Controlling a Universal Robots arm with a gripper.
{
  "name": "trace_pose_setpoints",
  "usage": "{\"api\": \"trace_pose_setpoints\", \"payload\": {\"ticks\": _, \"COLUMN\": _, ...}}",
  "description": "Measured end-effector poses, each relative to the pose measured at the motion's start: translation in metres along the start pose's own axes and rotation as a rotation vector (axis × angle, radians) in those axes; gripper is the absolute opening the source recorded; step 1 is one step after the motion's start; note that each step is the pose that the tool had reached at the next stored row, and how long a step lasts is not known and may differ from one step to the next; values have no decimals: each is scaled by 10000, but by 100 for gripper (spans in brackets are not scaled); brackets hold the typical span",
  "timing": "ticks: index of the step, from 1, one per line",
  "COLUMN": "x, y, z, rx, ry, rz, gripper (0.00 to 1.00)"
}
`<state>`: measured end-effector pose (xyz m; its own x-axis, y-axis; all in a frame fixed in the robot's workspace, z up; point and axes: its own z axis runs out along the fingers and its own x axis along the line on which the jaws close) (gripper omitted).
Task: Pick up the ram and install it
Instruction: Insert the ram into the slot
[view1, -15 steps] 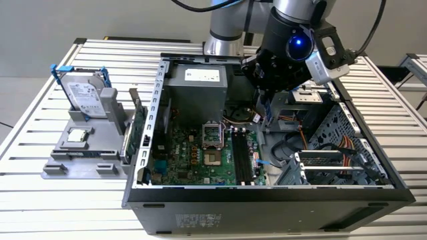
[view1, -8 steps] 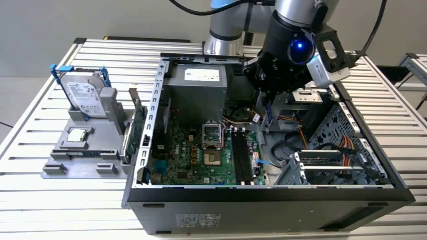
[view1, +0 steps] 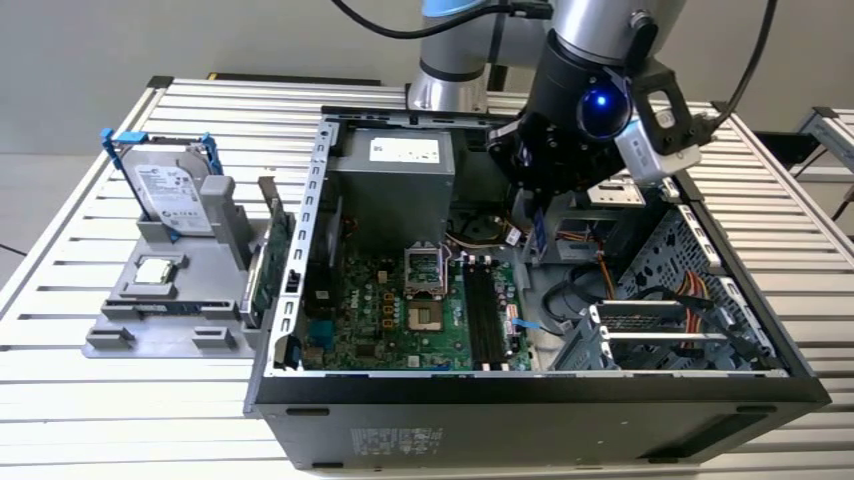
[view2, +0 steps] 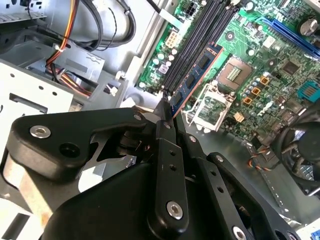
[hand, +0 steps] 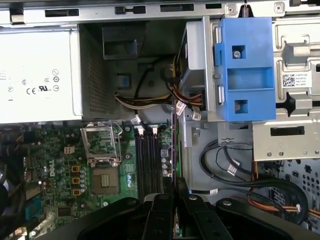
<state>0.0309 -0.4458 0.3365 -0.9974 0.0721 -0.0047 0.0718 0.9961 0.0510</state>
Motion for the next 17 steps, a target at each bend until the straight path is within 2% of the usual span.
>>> {"api": "trace_pose_setpoints", "payload": {"ticks": 17, "x": -6, "y": -81, "z": 11, "rx": -28, "ry": 4, "rz": 0, "gripper": 0}}
